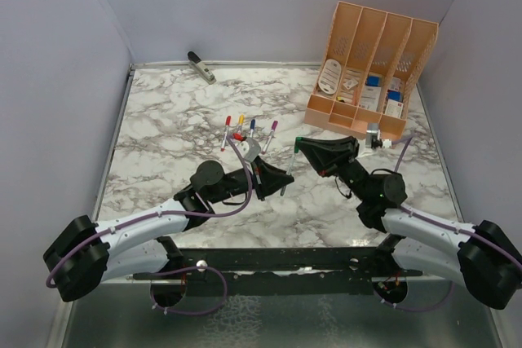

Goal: Insert the pens into the pen caps

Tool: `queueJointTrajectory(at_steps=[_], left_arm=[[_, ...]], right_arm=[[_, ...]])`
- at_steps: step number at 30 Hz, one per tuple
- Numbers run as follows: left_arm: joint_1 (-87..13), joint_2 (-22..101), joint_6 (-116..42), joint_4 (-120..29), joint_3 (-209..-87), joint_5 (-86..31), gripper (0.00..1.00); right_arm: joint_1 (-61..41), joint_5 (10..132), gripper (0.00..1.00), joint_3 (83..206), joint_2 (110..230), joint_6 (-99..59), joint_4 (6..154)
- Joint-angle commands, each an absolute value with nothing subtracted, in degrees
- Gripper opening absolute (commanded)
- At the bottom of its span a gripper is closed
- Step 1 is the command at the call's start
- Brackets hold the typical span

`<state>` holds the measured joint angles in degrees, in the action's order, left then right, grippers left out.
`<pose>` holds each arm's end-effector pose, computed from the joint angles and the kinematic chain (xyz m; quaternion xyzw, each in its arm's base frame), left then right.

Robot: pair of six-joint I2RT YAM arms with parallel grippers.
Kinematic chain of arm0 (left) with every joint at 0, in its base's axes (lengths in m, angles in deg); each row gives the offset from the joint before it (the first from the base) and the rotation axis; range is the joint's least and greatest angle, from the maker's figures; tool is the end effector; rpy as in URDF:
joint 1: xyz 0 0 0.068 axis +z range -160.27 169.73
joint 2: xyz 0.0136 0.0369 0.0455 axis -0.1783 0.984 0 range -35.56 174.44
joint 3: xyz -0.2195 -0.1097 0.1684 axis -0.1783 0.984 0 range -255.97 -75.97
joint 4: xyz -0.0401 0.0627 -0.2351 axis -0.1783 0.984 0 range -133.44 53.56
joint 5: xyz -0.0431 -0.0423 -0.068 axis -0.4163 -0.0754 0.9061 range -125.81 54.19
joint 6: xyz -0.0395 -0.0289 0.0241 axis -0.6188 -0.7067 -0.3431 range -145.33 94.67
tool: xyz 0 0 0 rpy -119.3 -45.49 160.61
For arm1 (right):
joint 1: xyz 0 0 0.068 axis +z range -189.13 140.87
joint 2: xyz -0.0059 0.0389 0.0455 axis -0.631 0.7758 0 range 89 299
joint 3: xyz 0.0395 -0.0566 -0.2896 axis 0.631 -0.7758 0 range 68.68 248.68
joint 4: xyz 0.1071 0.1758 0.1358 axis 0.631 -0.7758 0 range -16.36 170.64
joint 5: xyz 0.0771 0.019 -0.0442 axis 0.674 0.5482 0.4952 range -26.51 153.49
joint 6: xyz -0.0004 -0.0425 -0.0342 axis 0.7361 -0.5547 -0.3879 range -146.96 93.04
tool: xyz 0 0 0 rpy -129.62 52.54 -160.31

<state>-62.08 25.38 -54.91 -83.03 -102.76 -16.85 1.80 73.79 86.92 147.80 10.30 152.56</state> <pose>0.1209 -0.1730 0.2980 0.2475 0.6276 -0.5599 0.4810 0.1294 0.1207 0.3151 -0.0939 0.4849 0.5817 0.6463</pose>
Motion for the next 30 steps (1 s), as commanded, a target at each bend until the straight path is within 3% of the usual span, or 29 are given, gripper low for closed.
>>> queueJointTrajectory(at_steps=[1,30], left_arm=[[-62.04,23.70,-55.13,-85.69,-104.21,-14.75,0.00],[-62.03,22.90,-55.08,-86.50,-103.16,-17.00,0.00]], right_arm=[[1.98,75.22,0.01,86.78,148.76,10.40,155.41],[2.09,75.67,0.01,85.50,151.18,13.83,157.65]])
